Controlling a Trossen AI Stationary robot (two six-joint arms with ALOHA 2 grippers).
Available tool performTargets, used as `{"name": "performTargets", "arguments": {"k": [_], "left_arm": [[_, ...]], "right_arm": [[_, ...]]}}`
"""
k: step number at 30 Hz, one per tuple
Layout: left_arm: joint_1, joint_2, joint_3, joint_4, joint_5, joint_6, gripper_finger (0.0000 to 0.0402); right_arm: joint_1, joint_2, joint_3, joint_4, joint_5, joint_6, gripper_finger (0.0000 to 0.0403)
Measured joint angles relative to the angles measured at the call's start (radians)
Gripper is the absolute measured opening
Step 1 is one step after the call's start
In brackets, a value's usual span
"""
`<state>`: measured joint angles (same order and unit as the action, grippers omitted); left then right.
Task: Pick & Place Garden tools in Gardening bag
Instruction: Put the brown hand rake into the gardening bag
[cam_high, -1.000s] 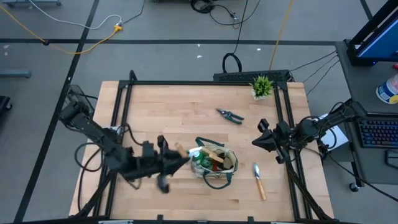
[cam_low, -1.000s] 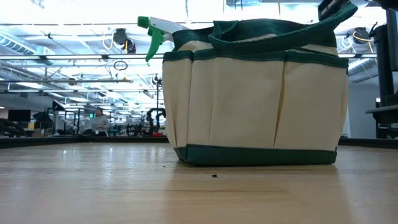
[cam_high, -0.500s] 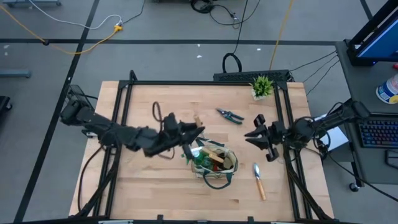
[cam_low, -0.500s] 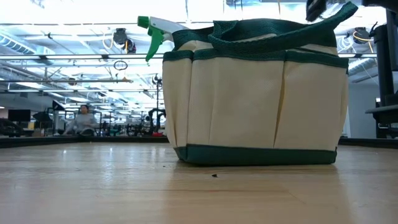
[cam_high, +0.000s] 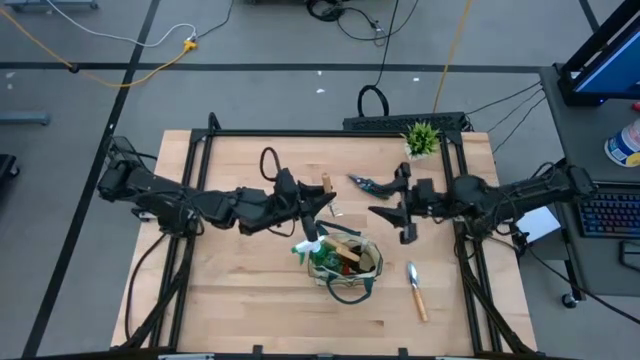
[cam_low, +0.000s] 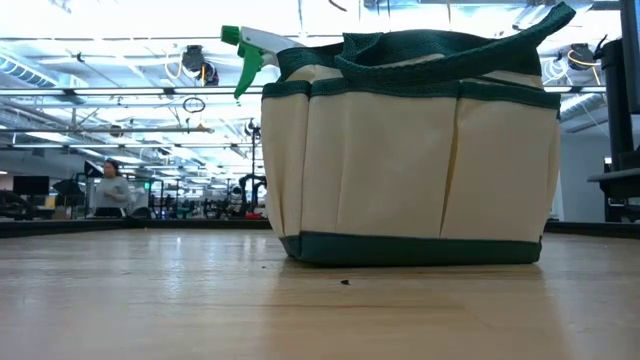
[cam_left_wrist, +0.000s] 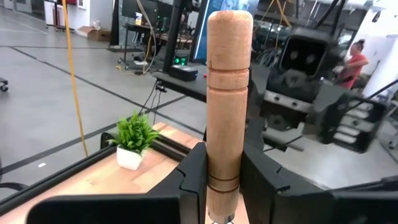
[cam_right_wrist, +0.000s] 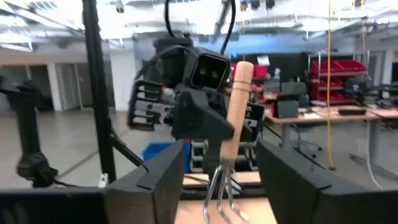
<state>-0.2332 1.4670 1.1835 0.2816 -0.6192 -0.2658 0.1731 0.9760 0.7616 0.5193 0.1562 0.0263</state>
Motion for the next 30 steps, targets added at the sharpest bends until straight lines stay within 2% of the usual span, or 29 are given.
{"name": "performTargets", "arguments": {"k": [7, 13, 15, 19, 30], "left_arm": [[0.005, 0.000, 0.000, -0.046, 0.010, 0.001, 0.0066], [0.005, 0.000, 0.000, -0.075, 0.013, -0.003, 0.0066], [0.005, 0.000, 0.000, -0.078, 0.013, -0.002, 0.0066], [0.005, 0.000, 0.000, -0.100, 0.013, -0.002, 0.0066], [0.008, 0.000, 0.000, -0.132, 0.012, -0.009, 0.0066]], "right_arm": [[-0.054, 0.148, 0.197, -0.115, -0.001, -0.038, 0.0245], [-0.106, 0.239, 0.312, -0.190, -0.007, -0.039, 0.0272], [-0.128, 0.266, 0.335, -0.207, -0.046, -0.032, 0.0277], [-0.173, 0.318, 0.360, -0.196, -0.149, 0.046, 0.0281], [-0.229, 0.394, 0.397, -0.190, -0.242, 0.110, 0.0268]]}}
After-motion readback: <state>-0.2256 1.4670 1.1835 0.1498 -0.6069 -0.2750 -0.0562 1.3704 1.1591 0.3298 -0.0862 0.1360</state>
